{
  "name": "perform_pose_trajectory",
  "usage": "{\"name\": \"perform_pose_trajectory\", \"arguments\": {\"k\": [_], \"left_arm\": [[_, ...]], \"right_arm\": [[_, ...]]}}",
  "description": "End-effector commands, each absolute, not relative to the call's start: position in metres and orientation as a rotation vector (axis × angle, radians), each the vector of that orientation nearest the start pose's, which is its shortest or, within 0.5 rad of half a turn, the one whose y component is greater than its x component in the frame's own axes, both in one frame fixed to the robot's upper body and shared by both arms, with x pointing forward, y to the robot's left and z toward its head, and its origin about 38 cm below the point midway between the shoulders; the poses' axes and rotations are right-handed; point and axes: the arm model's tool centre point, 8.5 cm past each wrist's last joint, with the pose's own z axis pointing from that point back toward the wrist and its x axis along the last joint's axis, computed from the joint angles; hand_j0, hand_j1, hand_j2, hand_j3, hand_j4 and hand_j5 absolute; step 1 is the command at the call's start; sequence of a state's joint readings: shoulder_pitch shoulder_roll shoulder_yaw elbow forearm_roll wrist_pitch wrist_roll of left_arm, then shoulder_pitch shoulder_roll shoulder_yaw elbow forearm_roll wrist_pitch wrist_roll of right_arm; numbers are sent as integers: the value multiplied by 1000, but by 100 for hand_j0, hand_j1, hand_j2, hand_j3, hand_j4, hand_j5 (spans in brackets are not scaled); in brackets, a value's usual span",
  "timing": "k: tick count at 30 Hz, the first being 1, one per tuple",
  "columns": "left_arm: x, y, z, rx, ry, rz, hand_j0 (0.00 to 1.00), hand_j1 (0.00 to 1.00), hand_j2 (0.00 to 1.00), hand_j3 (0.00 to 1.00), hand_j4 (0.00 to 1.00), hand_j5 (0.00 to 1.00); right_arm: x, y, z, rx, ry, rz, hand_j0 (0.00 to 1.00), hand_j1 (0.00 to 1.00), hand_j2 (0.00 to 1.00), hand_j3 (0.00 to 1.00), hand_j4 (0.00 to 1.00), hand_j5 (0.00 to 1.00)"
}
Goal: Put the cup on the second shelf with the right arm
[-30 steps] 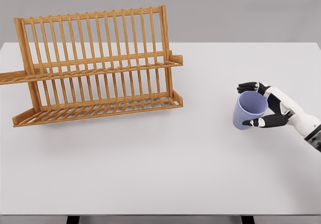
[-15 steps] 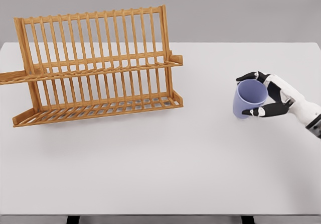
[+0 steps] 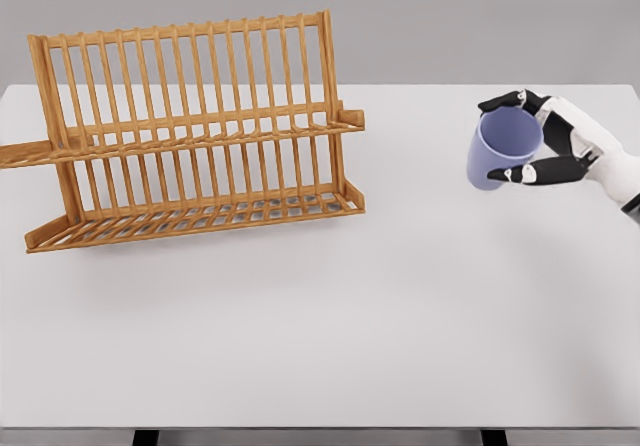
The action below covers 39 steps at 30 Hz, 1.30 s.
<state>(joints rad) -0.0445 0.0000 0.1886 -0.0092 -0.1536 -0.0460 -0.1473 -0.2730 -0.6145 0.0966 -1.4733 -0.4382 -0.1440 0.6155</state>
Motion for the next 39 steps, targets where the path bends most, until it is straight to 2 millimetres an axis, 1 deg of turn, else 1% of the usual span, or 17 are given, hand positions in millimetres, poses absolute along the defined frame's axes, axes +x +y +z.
{"name": "perform_pose_trajectory", "arguments": {"k": [1, 9, 12, 16, 18, 19, 23, 27, 29, 32, 34, 36, 39], "left_arm": [[37, 260, -261, -58, -103, 23, 100, 100, 100, 100, 100, 100], [37, 260, -261, -58, -103, 23, 100, 100, 100, 100, 100, 100], [37, 260, -261, -58, -103, 23, 100, 100, 100, 100, 100, 100], [37, 260, -261, -58, -103, 23, 100, 100, 100, 100, 100, 100], [37, 260, -261, -60, -103, 23, 100, 100, 100, 100, 100, 100], [37, 260, -261, -58, -103, 23, 100, 100, 100, 100, 100, 100], [37, 260, -261, -58, -103, 23, 100, 100, 100, 100, 100, 100], [37, 260, -261, -58, -103, 23, 100, 100, 100, 100, 100, 100], [37, 260, -261, -60, -103, 23, 100, 100, 100, 100, 100, 100], [37, 260, -261, -58, -103, 23, 100, 100, 100, 100, 100, 100], [37, 260, -261, -60, -103, 23, 100, 100, 100, 100, 100, 100], [37, 260, -261, -58, -103, 23, 100, 100, 100, 100, 100, 100], [38, 260, -261, -58, -105, 23, 100, 100, 100, 100, 100, 100]], "right_arm": [[415, -357, 196, 241, -1668, 781, 60, 60, 60, 60, 60, 60], [426, -354, 216, 232, -1704, 786, 60, 60, 60, 60, 60, 60], [431, -349, 222, 241, -1715, 785, 60, 60, 60, 60, 60, 60], [440, -340, 238, 239, -1757, 803, 60, 60, 60, 60, 60, 60], [443, -335, 241, 242, -1771, 805, 60, 60, 60, 60, 60, 60], [445, -333, 246, 244, -1786, 806, 60, 60, 60, 60, 60, 60], [448, -331, 250, 238, -1792, 818, 60, 60, 60, 60, 60, 60], [457, -317, 266, 235, -1814, 865, 60, 60, 60, 60, 60, 60], [461, -307, 271, 247, -1818, 887, 60, 60, 60, 60, 60, 60], [463, -300, 270, 259, -1809, 907, 60, 60, 60, 60, 60, 60], [469, -291, 260, 270, -1798, 896, 60, 60, 60, 60, 60, 60], [474, -281, 267, 263, -1816, 910, 60, 60, 60, 60, 60, 60], [478, -275, 272, 272, -1830, 907, 60, 60, 60, 60, 60, 60]]}}
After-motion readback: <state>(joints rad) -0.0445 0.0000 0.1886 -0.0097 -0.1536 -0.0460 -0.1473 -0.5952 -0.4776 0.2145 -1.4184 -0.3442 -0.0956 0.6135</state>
